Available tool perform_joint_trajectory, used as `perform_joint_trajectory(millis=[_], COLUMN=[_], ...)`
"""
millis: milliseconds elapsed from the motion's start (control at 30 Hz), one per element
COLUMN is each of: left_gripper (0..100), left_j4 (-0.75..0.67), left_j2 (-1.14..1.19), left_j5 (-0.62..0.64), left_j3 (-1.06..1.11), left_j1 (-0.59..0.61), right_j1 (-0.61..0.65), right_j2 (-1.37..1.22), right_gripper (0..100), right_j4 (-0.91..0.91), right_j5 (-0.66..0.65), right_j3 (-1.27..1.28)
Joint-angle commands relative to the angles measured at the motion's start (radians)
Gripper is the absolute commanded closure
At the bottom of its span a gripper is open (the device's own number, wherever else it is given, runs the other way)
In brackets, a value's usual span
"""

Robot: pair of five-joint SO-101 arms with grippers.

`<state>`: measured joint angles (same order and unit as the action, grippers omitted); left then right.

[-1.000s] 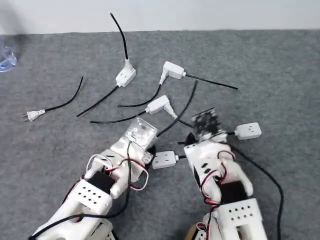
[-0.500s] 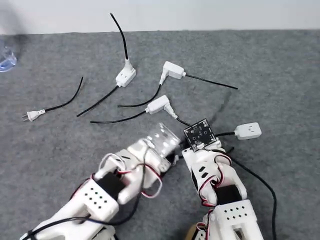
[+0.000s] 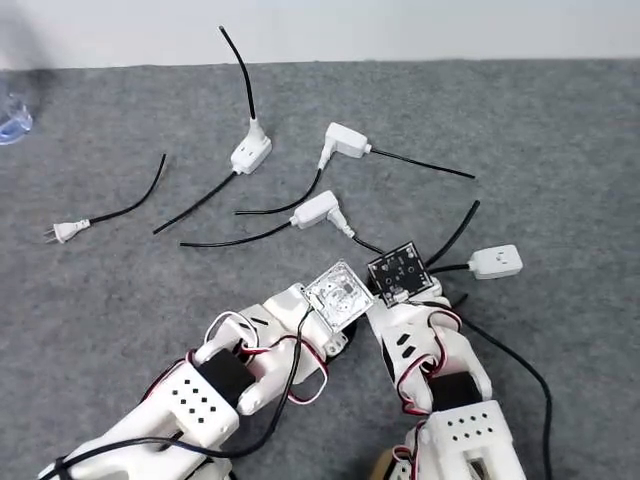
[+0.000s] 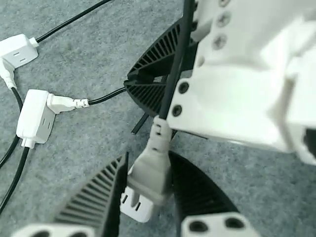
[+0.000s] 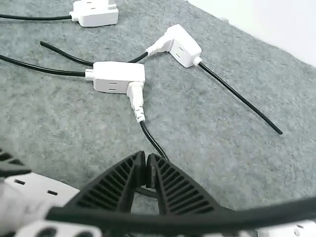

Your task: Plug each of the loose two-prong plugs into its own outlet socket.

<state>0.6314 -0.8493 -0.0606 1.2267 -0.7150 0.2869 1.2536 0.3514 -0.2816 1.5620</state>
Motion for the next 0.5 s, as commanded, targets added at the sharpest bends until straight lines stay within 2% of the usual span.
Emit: perform_joint_trajectory(millis=[0, 200, 333, 467], left_gripper=[99, 98, 90, 87], left_j4=[0.002, 0.006, 0.003, 0.008], left_j2=[-0.017, -0.015, -0.015, -0.015], left_j5=[-0.018, -0.015, -0.012, -0.012], left_j3=[-0.025, -0.018, 0.005, 0.015], left_j1=[-0.054, -0.057, -0.055, -0.054], right_j1=[0.036, 0.036, 0.035, 0.019], right_j2=[0.021, 0.021, 0.021, 0.021], right_gripper=[99.0, 99.0, 99.0, 99.0], right_j4=[-0.038, 0.012, 0.041, 0.044], right_j5=[-0.008, -0.008, -0.009, -0.009], right_j3=[-0.028, -0.064, -0.084, -0.087])
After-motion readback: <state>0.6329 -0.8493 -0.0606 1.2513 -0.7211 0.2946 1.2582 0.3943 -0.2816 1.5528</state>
